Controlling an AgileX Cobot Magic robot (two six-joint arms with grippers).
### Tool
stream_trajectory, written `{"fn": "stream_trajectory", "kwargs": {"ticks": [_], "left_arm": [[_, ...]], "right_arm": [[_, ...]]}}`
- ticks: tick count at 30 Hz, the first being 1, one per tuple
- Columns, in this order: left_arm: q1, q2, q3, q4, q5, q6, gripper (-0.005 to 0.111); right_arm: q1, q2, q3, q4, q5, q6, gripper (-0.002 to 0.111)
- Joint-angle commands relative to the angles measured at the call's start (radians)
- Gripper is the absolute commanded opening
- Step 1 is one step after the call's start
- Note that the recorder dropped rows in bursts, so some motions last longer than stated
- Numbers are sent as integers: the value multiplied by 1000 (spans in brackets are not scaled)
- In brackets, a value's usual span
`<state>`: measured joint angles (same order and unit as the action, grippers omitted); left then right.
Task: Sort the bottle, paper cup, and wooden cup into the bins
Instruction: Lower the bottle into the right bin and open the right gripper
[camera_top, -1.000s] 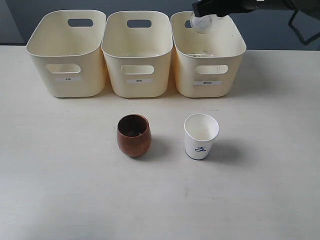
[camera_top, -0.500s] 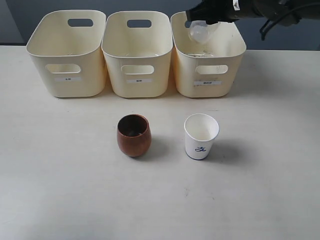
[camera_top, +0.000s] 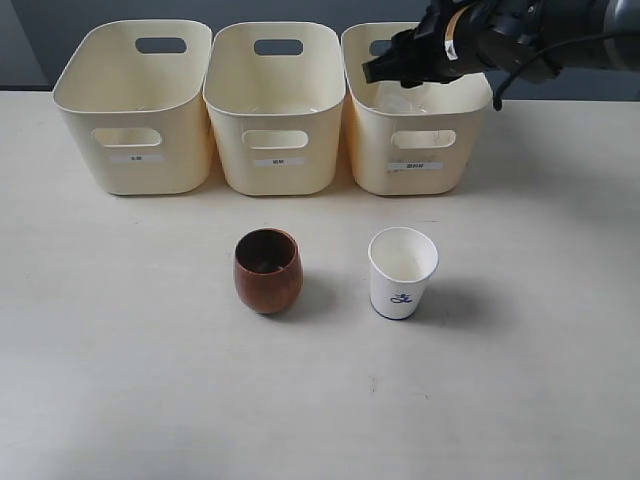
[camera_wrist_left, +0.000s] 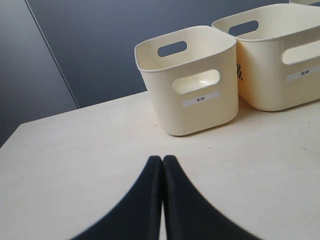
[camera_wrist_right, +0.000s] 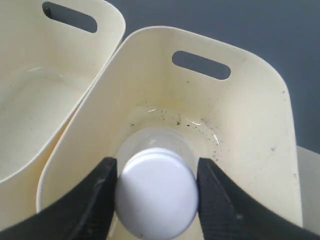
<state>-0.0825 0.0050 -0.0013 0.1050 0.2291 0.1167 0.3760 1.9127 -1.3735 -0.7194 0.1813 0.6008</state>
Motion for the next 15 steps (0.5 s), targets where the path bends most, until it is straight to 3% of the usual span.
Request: {"fn": "stream_trajectory", "kwargs": {"ticks": [1,3,8,15], "left_arm": [[3,-5,1,1,-4,-2,0],[3,-5,1,1,-4,-2,0],[3,-5,1,1,-4,-2,0],[3,-5,1,1,-4,-2,0]], "right_arm": [[-5,18,-7,2,3,-4,-1],[-5,22,-7,2,5,-6,3],[-5,29,-7,4,21,-6,30],[-5,29,-7,4,19,-6,33]]}}
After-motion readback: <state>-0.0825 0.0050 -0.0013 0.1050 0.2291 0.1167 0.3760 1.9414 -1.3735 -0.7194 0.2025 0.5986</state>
